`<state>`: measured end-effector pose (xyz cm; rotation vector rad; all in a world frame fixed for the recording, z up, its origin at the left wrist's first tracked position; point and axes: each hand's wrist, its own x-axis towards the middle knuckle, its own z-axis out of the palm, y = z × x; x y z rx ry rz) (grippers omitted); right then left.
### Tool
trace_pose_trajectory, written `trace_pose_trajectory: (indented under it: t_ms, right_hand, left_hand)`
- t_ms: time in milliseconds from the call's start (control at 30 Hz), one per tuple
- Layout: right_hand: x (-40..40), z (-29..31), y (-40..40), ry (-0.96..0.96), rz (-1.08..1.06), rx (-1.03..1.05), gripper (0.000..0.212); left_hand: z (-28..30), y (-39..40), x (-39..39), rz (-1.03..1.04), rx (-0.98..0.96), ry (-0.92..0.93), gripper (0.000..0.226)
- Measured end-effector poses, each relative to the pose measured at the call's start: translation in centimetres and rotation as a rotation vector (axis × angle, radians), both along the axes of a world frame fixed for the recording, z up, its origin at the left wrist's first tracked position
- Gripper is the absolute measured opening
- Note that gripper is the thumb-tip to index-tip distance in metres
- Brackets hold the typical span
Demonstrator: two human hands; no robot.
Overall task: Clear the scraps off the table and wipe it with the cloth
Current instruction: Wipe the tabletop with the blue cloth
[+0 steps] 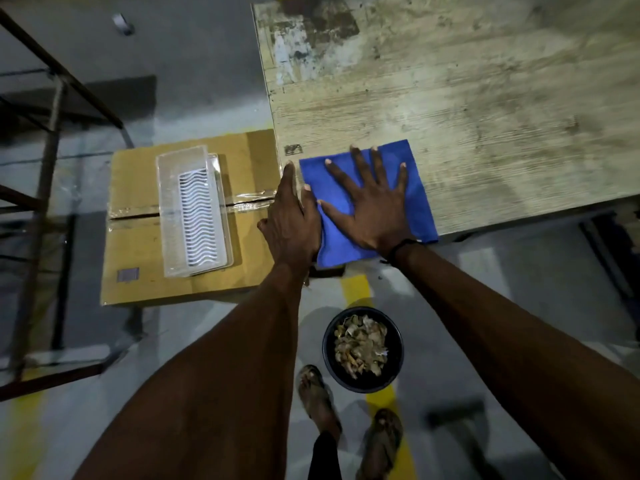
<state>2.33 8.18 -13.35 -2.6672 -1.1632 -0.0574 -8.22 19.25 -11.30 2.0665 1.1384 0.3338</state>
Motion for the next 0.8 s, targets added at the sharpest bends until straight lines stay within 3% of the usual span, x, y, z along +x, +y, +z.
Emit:
trace_pose_trajectory:
  t_ms: [67, 200, 333, 600, 800]
  right_hand:
    - [0.5, -0.1, -2.3, -0.017, 0.017, 0.021, 0.076]
    - [5.0, 0.4, -6.8, 0.03, -0.151, -0.036, 0.078]
    - [6.6, 0.8, -5.8, 0.091, -0.275, -0.042, 0.08]
    - [2.0, -0.1, -0.7, 0.025, 0.029, 0.006, 0.08]
    - [8.9, 0.8, -2.8, 0.083, -0.167, -0.012, 0.079]
  left_hand:
    - [0.1, -0.1, 0.0, 0.006, 0.02, 0.013, 0.055]
    - [0.0, -0.2, 0.0, 0.002, 0.049, 0.011, 0.057]
    - [0.0, -0.3, 0.0, 0.009, 0.079, 0.011, 0.057]
    - [0.2, -0.1, 0.1, 0.01, 0.085, 0.042, 0.057]
    - [0.1, -0.3, 0.3, 0.015, 0.089, 0.042, 0.056]
